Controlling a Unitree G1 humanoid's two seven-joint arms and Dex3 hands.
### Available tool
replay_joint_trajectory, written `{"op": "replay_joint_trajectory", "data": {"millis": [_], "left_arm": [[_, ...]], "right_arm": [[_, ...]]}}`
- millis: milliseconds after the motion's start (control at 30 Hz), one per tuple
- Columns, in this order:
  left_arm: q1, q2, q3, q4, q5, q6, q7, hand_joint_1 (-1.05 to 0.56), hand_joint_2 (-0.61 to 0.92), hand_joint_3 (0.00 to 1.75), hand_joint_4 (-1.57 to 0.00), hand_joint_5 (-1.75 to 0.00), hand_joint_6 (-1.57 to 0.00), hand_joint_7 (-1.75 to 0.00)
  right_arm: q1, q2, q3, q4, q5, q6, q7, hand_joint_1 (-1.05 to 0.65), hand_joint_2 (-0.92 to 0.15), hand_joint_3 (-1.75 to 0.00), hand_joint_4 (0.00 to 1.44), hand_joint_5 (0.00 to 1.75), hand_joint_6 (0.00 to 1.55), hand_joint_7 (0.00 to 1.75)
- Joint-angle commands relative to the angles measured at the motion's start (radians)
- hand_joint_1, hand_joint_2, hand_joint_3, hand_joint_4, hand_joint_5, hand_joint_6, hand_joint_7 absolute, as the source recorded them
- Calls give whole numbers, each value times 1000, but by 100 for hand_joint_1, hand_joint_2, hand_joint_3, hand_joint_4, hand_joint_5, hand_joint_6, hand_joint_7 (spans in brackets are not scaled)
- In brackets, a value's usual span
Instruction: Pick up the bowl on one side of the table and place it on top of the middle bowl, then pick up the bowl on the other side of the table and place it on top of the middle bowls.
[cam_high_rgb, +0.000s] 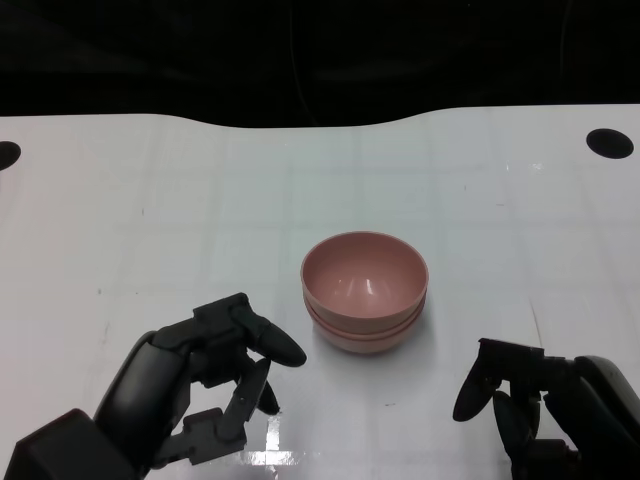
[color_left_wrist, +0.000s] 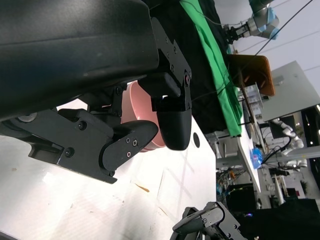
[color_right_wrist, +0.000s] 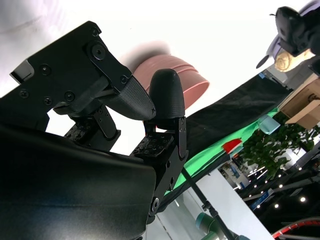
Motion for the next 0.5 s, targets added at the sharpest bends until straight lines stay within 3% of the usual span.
{"op": "replay_joint_trajectory", "data": {"millis": [33, 500], "left_arm": [[-14, -14, 15, 63, -21, -38, -21, -17, 56, 110, -80, -156, -79, -122], [-93, -40, 50, 339, -56, -257, -127, -21, 43, 128, -87, -175, -84, -140]], "right_arm": [[14, 10, -11, 0, 30, -18, -3, -8, -21, -152, 88, 175, 84, 138], [-39, 35, -17, 180, 13, -169, -103, -7, -16, -159, 88, 174, 88, 135]]}}
